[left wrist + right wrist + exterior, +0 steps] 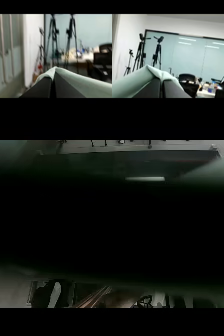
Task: Fold the shirts.
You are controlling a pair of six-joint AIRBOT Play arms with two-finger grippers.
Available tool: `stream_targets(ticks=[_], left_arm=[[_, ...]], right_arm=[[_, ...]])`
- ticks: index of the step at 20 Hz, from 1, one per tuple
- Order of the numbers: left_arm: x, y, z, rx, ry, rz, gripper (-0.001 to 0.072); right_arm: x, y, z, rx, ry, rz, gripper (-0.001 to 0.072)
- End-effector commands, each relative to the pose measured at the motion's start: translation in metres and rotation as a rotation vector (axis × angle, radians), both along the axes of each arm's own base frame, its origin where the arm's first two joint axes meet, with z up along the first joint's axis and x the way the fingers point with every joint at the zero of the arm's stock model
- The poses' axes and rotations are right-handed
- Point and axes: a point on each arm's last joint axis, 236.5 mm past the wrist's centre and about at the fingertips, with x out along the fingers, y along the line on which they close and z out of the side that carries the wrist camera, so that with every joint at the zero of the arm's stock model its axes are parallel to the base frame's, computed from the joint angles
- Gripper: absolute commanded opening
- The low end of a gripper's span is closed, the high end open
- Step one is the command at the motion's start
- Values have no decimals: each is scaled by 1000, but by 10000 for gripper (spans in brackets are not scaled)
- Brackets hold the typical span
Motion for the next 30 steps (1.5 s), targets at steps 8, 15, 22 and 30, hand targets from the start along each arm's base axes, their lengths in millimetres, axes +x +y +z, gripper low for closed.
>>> stream_targets(ticks=[8, 15, 22, 30], left_arm=[[304, -59, -378, -104, 963, -292, 17], [369, -54, -643, -138, 1298, -238, 17], [393, -60, -644, -228, 1403, -240, 219], [255, -9, -560, -320, 1804, -107, 688]], right_arm=[[290, 17, -375, 429, 983, 397, 18], [366, 26, -659, 546, 1385, 194, 18], [420, 17, -639, 542, 1314, 230, 51], [391, -55, -541, 548, 1263, 274, 550]])
